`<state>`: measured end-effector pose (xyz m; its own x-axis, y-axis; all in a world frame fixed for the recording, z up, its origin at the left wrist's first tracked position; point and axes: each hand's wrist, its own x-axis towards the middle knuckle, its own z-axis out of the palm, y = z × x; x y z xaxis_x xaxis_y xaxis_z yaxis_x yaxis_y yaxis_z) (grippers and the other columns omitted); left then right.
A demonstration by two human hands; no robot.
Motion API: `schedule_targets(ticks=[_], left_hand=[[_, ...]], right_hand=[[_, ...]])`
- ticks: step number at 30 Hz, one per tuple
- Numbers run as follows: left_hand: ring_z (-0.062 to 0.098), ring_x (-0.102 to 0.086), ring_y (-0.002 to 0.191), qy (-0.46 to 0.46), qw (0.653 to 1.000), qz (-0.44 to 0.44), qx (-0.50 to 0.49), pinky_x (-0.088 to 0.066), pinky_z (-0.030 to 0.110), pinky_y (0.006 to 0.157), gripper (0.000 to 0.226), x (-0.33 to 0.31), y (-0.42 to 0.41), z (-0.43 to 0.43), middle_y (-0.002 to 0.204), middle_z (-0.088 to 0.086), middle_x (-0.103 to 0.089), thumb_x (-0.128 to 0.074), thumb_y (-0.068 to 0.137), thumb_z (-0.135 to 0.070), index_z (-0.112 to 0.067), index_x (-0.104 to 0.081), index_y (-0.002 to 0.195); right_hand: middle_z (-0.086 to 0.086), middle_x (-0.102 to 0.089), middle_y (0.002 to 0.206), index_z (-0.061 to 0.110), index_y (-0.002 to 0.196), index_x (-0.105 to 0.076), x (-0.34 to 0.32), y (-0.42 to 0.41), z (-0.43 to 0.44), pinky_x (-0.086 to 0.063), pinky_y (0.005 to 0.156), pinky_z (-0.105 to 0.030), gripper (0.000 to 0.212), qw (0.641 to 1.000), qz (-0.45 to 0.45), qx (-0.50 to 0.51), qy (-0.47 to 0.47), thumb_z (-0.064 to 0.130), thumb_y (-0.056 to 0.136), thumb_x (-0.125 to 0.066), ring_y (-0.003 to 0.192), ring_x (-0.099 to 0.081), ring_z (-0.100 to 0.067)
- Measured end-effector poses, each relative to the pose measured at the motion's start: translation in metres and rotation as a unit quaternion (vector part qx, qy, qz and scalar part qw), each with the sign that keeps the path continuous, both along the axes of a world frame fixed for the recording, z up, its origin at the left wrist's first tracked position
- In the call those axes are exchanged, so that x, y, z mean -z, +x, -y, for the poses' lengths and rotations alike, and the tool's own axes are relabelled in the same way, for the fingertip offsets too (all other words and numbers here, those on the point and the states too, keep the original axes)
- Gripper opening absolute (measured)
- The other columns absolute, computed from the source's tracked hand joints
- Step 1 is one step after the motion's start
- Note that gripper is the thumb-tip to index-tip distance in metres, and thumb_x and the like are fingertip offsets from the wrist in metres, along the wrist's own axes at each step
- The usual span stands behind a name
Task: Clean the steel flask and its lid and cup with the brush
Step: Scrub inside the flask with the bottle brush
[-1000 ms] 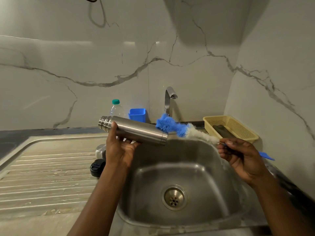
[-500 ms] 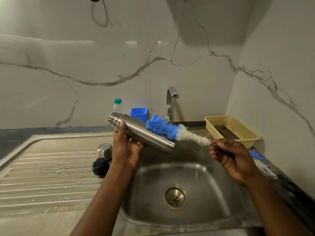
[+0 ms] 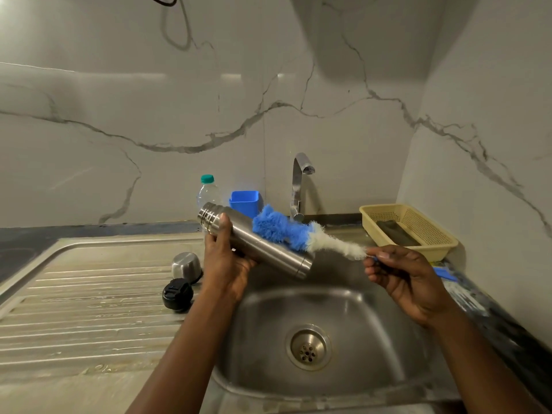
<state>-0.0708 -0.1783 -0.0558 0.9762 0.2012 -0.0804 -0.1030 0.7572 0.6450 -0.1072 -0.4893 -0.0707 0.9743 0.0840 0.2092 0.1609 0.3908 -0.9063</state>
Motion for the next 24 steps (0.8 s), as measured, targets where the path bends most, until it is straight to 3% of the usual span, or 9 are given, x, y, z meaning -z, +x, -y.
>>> schedule_targets(ticks=[3, 6, 8, 10, 14, 18, 24], left_hand=[[0.038, -0.065, 0.122, 0.001, 1.0, 0.006, 0.004, -0.064, 0.056, 0.071, 0.058, -0.003, -0.003, -0.001, 0.14, 0.015, -0.06, -0.067, 0.099, -0.036, -0.025, -0.046, 0.152], [0.036, -0.068, 0.118, 0.024, 0.999, 0.015, 0.044, -0.065, 0.053, 0.073, 0.051, -0.007, -0.011, 0.007, 0.136, 0.016, -0.062, -0.064, 0.102, -0.035, -0.022, -0.05, 0.148], [0.036, -0.069, 0.118, 0.047, 0.997, 0.021, 0.063, -0.065, 0.051, 0.073, 0.044, -0.005, -0.013, 0.011, 0.135, 0.017, -0.063, -0.062, 0.104, -0.035, -0.02, -0.053, 0.144], [0.037, -0.068, 0.12, 0.068, 0.995, 0.025, 0.069, -0.064, 0.051, 0.076, 0.042, -0.003, -0.012, 0.01, 0.136, 0.017, -0.063, -0.062, 0.103, -0.036, -0.021, -0.056, 0.142], [0.036, -0.068, 0.118, 0.129, 0.989, 0.025, 0.067, -0.064, 0.053, 0.085, 0.049, -0.003, -0.009, 0.006, 0.132, 0.016, -0.064, -0.065, 0.1, -0.039, -0.023, -0.055, 0.145], [0.036, -0.069, 0.114, 0.196, 0.977, 0.028, 0.085, -0.061, 0.059, 0.093, 0.043, 0.0, -0.01, 0.01, 0.128, 0.014, -0.067, -0.065, 0.099, -0.037, -0.029, -0.056, 0.141], [0.032, -0.069, 0.106, 0.202, 0.977, 0.006, 0.075, -0.061, 0.057, 0.092, 0.032, -0.002, -0.007, 0.008, 0.119, 0.013, -0.068, -0.063, 0.103, -0.037, -0.018, -0.054, 0.127]], right_hand=[[-0.017, -0.076, 0.078, 0.005, 0.086, -0.083, -0.002, -0.002, 0.004, -0.062, 0.061, -0.025, 0.021, 0.999, -0.008, 0.011, 0.036, 0.017, 0.069, -0.08, 0.066, -0.075, -0.021], [-0.018, -0.077, 0.085, 0.003, 0.093, -0.082, 0.003, 0.0, -0.013, -0.063, 0.066, -0.026, 0.03, 0.999, -0.012, 0.001, 0.036, 0.02, 0.068, -0.081, 0.074, -0.076, -0.022], [-0.018, -0.077, 0.086, 0.003, 0.092, -0.083, 0.002, 0.0, -0.022, -0.063, 0.067, -0.026, 0.021, 0.999, -0.012, 0.004, 0.04, 0.012, 0.08, -0.069, 0.076, -0.076, -0.022], [-0.017, -0.077, 0.084, 0.004, 0.09, -0.083, -0.002, 0.0, -0.02, -0.063, 0.065, -0.025, 0.025, 0.999, -0.013, 0.015, 0.045, 0.007, 0.085, -0.058, 0.074, -0.076, -0.021], [-0.015, -0.076, 0.078, 0.004, 0.086, -0.083, -0.004, -0.003, -0.01, -0.061, 0.061, -0.023, 0.025, 0.997, -0.018, 0.027, 0.071, 0.006, 0.084, -0.058, 0.067, -0.074, -0.018], [-0.017, -0.077, 0.085, 0.004, 0.09, -0.083, -0.003, -0.001, -0.023, -0.062, 0.065, -0.025, 0.023, 0.998, -0.017, 0.03, 0.061, 0.015, 0.072, -0.074, 0.074, -0.076, -0.019], [-0.017, -0.077, 0.085, 0.004, 0.09, -0.083, -0.006, -0.002, -0.017, -0.062, 0.065, -0.024, 0.024, 0.996, -0.014, 0.043, 0.074, 0.006, 0.084, -0.06, 0.074, -0.076, -0.019]])
